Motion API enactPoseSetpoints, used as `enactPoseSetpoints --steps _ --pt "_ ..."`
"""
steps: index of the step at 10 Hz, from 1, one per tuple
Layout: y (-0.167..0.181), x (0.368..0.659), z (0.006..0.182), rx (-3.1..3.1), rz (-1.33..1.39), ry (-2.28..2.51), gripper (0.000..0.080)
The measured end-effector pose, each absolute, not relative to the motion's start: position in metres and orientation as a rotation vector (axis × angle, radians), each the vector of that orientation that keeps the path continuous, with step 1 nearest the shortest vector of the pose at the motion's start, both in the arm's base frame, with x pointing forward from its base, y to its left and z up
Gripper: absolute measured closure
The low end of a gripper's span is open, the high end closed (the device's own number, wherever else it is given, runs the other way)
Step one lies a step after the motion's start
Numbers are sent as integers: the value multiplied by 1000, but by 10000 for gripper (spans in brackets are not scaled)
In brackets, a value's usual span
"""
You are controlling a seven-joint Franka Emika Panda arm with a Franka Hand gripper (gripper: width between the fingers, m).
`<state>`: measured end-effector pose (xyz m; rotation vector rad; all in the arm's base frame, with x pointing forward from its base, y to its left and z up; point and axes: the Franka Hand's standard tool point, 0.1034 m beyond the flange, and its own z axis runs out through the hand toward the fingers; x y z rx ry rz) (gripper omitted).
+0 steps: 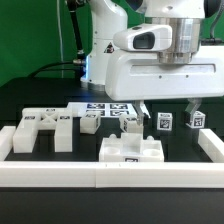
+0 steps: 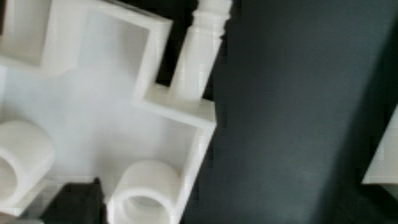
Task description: Assemble chair
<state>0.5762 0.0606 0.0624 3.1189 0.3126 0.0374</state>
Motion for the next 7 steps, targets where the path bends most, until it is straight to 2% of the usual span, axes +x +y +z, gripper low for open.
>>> enactPoseSetpoints --steps 3,7 --pt "49 590 57 3172 37 -38 150" --pt "43 591 37 3171 22 -61 150"
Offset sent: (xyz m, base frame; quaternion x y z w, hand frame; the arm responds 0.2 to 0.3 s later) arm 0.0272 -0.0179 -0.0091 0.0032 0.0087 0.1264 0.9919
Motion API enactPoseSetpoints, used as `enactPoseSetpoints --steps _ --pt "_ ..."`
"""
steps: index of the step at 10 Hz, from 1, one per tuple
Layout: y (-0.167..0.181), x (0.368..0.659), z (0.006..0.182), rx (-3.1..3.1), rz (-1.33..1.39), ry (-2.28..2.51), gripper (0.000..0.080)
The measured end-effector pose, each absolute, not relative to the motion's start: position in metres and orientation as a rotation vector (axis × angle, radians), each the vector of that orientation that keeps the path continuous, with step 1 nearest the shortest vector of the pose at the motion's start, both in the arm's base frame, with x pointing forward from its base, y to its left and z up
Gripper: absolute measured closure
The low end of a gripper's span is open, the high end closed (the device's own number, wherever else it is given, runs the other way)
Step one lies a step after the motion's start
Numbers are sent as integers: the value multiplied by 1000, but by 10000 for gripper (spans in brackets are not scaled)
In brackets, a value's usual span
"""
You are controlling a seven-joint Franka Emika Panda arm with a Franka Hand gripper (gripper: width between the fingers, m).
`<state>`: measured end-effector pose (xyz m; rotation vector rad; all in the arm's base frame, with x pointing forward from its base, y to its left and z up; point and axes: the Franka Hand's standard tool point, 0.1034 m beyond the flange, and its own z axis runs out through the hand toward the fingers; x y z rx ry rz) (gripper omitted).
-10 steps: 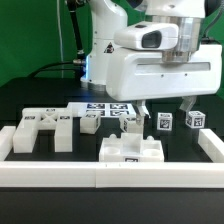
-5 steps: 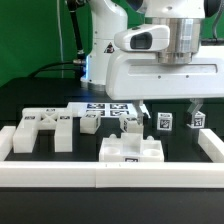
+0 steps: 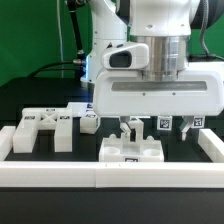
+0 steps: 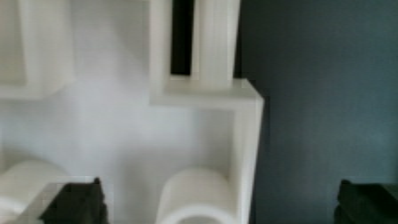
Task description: Assemble chair
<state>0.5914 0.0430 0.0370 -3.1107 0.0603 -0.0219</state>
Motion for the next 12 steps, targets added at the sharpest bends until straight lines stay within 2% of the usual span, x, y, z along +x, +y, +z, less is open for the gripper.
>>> enactPoseSetpoints --steps 6,8,9,10,11,12 --pt "45 583 10 -3112 -1 27 150" --pt "45 583 10 -3112 -1 13 173" --pt "46 583 10 -3112 -1 12 410" --pt "46 583 10 -3112 -1 12 545" --pt "46 583 10 -3112 -1 11 545" --pt "46 583 10 -3112 -1 11 721"
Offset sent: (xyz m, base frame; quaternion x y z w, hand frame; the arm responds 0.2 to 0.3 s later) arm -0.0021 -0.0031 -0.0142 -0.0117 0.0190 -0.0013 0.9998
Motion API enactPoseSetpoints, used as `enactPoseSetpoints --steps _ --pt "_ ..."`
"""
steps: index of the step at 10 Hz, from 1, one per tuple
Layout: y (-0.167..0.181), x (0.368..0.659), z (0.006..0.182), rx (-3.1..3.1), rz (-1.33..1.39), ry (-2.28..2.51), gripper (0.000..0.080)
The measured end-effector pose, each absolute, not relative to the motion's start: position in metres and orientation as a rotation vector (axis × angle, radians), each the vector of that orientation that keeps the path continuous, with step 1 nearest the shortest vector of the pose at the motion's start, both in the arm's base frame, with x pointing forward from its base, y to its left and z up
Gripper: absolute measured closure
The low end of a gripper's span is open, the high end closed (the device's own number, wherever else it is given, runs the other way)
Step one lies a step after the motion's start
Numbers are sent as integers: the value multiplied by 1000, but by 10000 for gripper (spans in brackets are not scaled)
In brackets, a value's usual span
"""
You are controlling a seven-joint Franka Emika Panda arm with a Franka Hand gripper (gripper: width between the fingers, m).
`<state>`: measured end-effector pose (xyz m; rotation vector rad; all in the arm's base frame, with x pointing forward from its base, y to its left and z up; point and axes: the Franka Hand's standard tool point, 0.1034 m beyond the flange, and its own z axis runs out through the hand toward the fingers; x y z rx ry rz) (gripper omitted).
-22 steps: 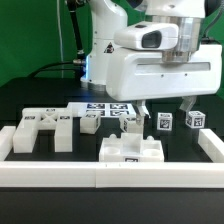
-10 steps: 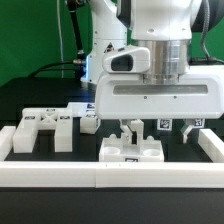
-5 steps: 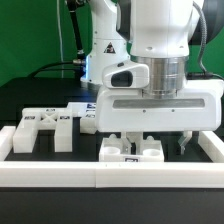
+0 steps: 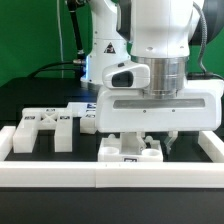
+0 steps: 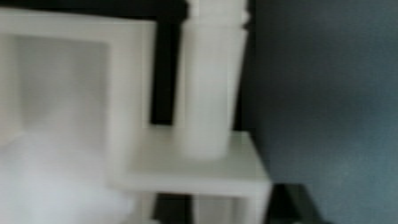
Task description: Assemble chair
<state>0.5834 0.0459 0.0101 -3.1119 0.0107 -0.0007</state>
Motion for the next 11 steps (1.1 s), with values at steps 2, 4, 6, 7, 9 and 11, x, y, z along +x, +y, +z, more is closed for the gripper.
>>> enactPoseSetpoints --steps 2,4,6,7,9,11 --pt "46 583 10 -3112 -1 10 766" --pt "46 583 10 -3112 -1 10 766" --pt "46 583 10 -3112 -1 10 766" --pt "47 583 10 -3111 0 9 766" --pt "63 583 11 -3105 -1 6 765" --pt "79 585 11 -3101 -7 -12 765"
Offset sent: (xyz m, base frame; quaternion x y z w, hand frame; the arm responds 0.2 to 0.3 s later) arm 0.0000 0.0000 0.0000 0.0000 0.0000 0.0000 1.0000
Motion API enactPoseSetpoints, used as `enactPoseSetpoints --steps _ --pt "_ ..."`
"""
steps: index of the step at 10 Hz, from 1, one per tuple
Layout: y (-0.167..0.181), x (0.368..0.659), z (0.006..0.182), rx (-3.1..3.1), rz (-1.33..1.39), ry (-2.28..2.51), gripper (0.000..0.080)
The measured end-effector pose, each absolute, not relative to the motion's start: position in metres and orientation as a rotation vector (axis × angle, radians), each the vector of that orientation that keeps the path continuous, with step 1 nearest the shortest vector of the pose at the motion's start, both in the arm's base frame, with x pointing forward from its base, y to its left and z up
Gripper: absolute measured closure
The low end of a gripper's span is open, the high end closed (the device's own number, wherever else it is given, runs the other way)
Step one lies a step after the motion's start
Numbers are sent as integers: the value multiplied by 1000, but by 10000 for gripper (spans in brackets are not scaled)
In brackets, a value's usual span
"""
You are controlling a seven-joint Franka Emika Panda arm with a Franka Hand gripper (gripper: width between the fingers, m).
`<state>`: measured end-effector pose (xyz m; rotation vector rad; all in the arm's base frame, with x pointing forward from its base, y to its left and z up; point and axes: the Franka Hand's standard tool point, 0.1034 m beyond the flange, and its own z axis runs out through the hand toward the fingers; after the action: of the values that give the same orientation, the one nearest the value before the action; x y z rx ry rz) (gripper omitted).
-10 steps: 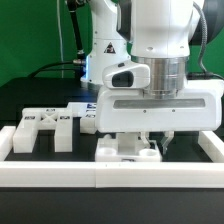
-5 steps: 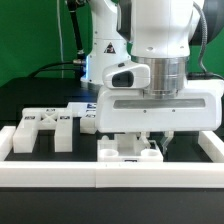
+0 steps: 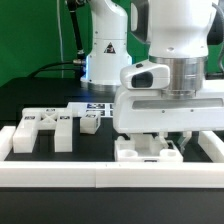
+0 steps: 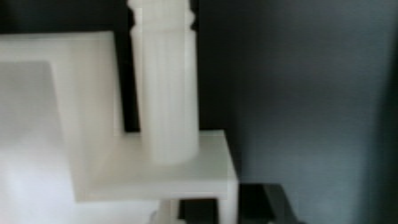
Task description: Assemble chair
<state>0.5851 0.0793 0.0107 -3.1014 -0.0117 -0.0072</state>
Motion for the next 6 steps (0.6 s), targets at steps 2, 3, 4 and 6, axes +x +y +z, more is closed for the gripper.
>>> enactPoseSetpoints --steps 2,3,4,6 --pt "96 587 11 -3100 -4 -27 765" --pt "104 590 12 -3098 -11 -44 765" --pt "109 594 13 -3097 -18 -57 765" --pt "118 596 16 -3095 -23 -79 765"
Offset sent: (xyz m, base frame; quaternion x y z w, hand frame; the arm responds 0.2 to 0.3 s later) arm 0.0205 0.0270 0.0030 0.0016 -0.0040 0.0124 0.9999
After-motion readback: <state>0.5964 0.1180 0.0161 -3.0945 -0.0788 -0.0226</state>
